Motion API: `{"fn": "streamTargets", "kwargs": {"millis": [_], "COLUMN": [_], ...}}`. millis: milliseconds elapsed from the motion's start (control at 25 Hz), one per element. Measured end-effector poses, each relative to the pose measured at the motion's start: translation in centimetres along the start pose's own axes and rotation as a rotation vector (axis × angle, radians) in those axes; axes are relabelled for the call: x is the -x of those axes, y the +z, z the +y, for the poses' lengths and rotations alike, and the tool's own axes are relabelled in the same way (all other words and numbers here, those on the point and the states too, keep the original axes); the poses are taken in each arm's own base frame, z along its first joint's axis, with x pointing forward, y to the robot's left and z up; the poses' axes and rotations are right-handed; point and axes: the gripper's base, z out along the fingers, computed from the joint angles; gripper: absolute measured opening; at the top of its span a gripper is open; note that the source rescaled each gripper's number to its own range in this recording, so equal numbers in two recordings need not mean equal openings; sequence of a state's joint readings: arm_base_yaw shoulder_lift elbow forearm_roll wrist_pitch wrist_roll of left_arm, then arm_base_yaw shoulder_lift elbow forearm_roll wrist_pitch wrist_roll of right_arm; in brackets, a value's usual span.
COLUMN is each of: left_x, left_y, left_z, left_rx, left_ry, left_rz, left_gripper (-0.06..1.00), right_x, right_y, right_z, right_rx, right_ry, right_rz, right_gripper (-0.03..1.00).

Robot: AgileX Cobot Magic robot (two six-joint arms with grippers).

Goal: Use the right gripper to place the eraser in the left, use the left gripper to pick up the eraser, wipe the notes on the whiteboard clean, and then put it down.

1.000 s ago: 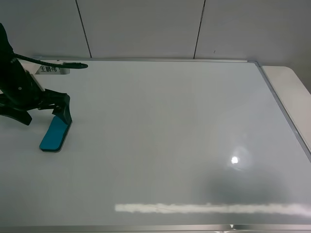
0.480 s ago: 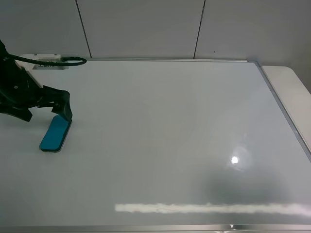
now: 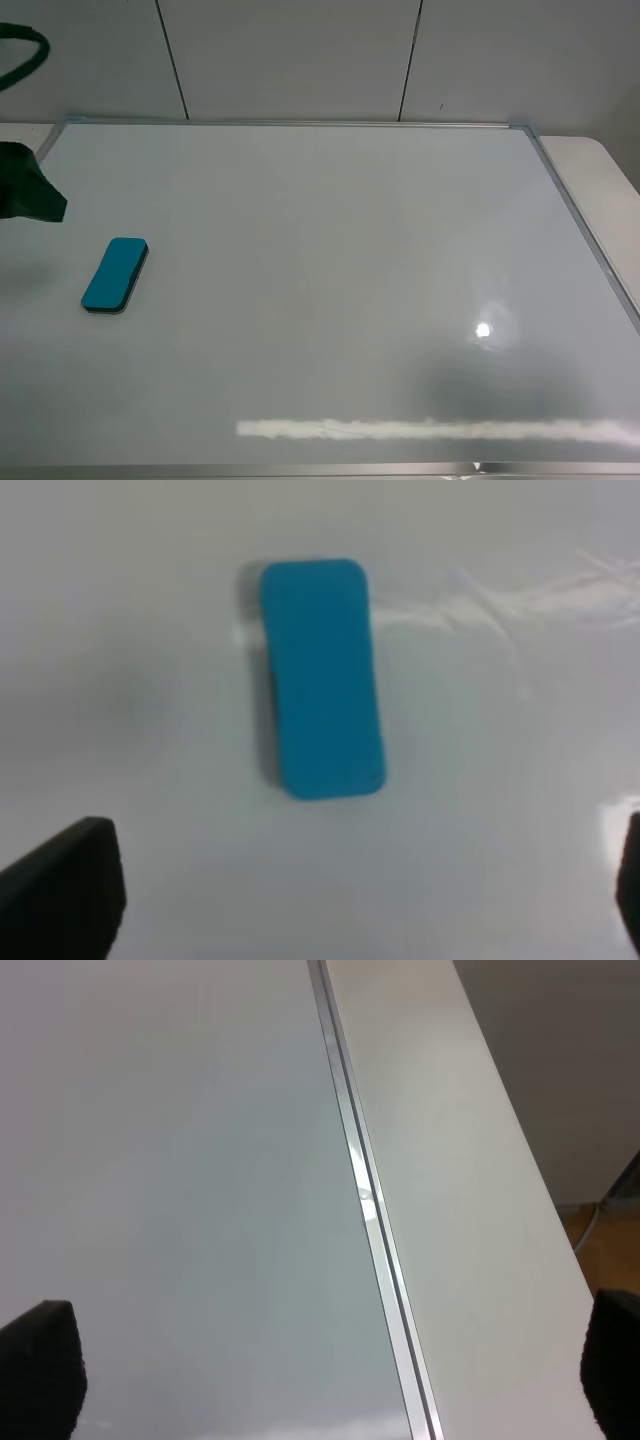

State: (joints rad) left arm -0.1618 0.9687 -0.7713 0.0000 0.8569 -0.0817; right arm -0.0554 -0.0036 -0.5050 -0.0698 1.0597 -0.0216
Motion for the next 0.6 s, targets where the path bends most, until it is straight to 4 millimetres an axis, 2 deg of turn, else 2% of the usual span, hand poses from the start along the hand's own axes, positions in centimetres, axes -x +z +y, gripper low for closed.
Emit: {"fn": "streamTargets", "kwargs": {"millis": [160, 280, 440, 600], "left_x": [-2.0, -4.8, -8.9, -12.8], "left_y": [-4.9, -8.1, -10.2, -10.6], "left_z": [0.8, 1.1, 1.5, 2.0], "left_rx": [0.06, 0.044, 0.037, 0.055], "left_ry": [0.025, -0.03, -0.049, -0.051], "left_rz": [-0.174, -0.318, -0.446, -0.549], "left_gripper": [1.0, 1.0, 1.0, 1.0], "right_x": [0.0, 0.0, 0.0, 0.0], "right_y": [0.0, 0.0, 0.0, 0.0], "right_z": [0.0, 0.0, 0.0, 0.0], "right_rx": [0.0, 0.0, 0.0, 0.0], "right_ry": [0.0, 0.0, 0.0, 0.0], "right_rz": [0.0, 0.0, 0.0, 0.0], "right_gripper": [1.0, 1.0, 1.0, 1.0]}}
